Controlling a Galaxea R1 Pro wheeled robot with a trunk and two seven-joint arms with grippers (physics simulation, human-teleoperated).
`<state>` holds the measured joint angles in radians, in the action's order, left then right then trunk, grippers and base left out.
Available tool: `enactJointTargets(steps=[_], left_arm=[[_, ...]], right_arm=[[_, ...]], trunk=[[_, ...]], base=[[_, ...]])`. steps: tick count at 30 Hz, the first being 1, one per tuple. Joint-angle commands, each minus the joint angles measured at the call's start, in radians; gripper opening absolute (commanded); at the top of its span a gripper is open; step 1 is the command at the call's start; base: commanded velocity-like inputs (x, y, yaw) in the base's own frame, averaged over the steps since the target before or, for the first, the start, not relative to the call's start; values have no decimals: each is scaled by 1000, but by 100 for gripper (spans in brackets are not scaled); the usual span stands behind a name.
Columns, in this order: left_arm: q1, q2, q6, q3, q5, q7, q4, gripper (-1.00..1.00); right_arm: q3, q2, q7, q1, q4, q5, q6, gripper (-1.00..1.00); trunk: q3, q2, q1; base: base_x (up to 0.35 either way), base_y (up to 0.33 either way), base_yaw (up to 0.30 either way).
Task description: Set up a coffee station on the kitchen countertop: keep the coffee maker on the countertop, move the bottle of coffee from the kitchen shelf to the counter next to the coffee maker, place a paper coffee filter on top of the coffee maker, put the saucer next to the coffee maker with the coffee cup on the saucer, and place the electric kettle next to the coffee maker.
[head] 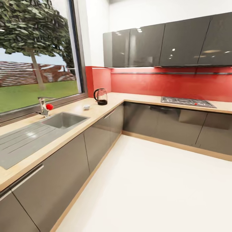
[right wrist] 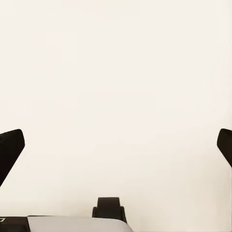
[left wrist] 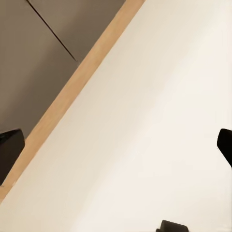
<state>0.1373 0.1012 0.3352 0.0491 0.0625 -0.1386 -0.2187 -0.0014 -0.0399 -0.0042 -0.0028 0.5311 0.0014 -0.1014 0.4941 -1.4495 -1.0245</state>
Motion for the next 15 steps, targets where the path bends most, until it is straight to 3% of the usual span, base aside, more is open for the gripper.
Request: enactJointTargets(steps=[1,15], left_arm=[[1,-1,4,1,6,2,1,100],[1,-1,4,1,6,1,1,100]], right_arm=[[0,0,0,0,0,0,-3,100],[0,0,-1,0,0,0,-3,100]], trunk=[[1,0,0],[1,0,0]], base=[[280,-200,228],[276,-202,265]])
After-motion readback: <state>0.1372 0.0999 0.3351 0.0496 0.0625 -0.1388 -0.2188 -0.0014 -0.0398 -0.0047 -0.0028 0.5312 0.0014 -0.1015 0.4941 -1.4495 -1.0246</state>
